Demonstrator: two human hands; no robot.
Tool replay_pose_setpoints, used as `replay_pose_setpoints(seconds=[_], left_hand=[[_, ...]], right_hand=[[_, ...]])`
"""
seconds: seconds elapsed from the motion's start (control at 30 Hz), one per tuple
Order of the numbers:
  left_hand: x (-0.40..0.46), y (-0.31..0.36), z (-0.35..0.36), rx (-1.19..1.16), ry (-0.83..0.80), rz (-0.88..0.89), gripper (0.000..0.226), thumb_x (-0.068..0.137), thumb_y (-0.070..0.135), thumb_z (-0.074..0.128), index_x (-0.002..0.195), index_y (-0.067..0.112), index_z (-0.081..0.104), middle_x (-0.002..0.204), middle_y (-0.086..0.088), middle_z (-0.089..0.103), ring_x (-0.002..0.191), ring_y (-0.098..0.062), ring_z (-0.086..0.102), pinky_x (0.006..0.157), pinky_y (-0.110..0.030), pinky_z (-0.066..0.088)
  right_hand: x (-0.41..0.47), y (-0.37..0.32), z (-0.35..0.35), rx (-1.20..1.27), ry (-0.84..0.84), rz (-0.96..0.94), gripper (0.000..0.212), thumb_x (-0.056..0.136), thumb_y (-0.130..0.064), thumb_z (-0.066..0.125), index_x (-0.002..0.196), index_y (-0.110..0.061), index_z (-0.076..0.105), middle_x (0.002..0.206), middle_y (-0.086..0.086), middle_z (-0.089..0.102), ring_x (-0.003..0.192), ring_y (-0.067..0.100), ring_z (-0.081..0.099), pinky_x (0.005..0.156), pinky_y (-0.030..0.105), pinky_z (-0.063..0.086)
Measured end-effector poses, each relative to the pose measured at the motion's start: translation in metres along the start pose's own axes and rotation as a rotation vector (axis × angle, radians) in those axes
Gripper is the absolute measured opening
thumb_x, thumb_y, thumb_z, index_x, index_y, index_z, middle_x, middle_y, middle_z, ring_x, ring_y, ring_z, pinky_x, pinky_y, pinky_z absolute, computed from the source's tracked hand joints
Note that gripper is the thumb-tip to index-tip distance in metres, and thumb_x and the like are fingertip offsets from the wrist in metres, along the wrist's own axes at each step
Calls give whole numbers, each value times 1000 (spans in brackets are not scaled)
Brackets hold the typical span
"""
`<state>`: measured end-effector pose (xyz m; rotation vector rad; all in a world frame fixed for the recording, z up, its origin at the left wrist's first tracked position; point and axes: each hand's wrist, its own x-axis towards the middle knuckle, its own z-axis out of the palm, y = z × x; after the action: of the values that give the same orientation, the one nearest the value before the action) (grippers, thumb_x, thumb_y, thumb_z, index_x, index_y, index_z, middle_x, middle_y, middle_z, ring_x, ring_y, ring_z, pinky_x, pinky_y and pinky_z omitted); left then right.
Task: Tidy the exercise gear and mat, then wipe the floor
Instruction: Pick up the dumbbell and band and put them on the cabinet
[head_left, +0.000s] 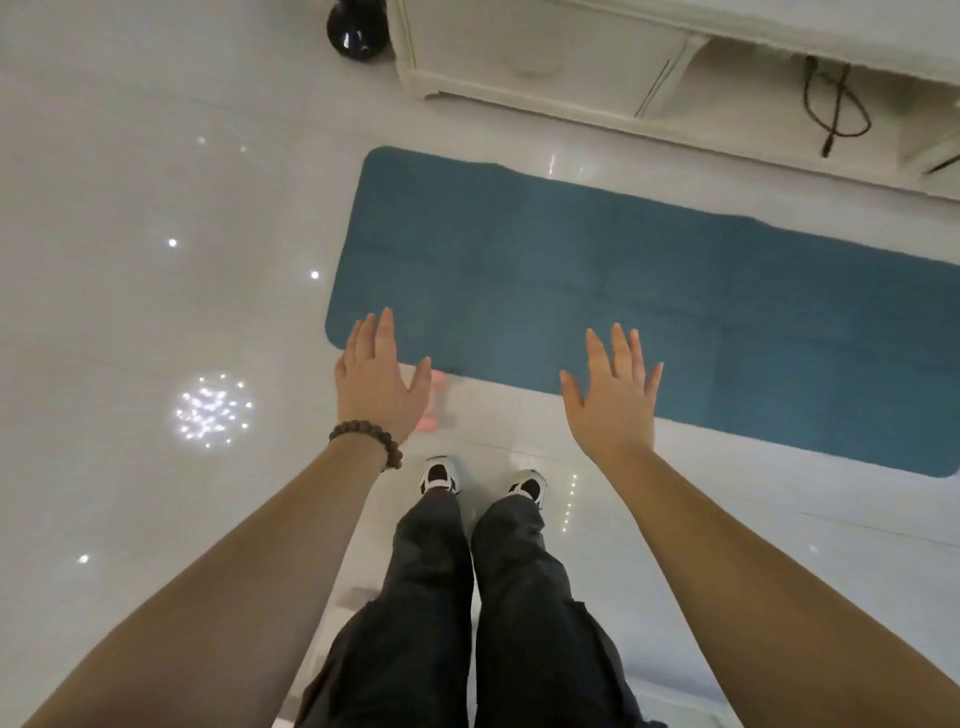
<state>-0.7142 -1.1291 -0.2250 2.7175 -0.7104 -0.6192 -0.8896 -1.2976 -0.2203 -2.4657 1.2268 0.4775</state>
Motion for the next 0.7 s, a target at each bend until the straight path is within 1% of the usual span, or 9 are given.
replay_pose_setpoints(seconds=[0.17,0.3,0.43,0.53,0.63,0.7], left_hand=[[26,-60,88,-48,-56,-74,69,94,35,53,150,9,23,155,-14,27,144,-30,21,116,-47,22],[58,-122,188,-132,-88,-193,68,93,33,55,150,8,25,154,-14,29,143,-30,23,115,-48,25],[91,-179,293,-194,-151,-235,70,92,32,57,149,7,26,152,-14,30,140,-29,28,112,-48,32],[122,-210,364,-236,-193,-275,73,89,36,60,148,8,26,150,-11,32,135,-28,36,107,-46,38],[149,-229,424,-251,-237,-331,81,86,43,64,148,10,24,150,-8,33,133,-26,39,105,-43,40],[160,-239,455,-262,-282,-399,83,85,46,66,147,11,24,146,-7,38,128,-26,46,101,-41,43]], right_hand=[[42,-4,91,-78,-111,-54,60,99,-48,24,152,-23,13,161,7,1,147,25,-9,117,51,-2],[89,-5,188,-101,-152,-86,58,99,-45,28,151,-20,18,160,8,4,147,25,-7,117,51,-1],[133,-3,288,-96,-188,-108,58,99,-45,30,151,-20,19,160,9,4,147,24,-7,117,50,-2],[161,-2,356,-81,-203,-138,58,99,-44,31,151,-20,20,160,9,5,148,24,-6,118,51,-1],[182,0,414,-66,-201,-165,59,99,-44,31,151,-20,20,160,9,6,148,24,-5,118,50,-1],[191,4,445,-45,-201,-171,59,98,-44,32,151,-20,21,160,9,7,148,23,-5,117,49,-2]])
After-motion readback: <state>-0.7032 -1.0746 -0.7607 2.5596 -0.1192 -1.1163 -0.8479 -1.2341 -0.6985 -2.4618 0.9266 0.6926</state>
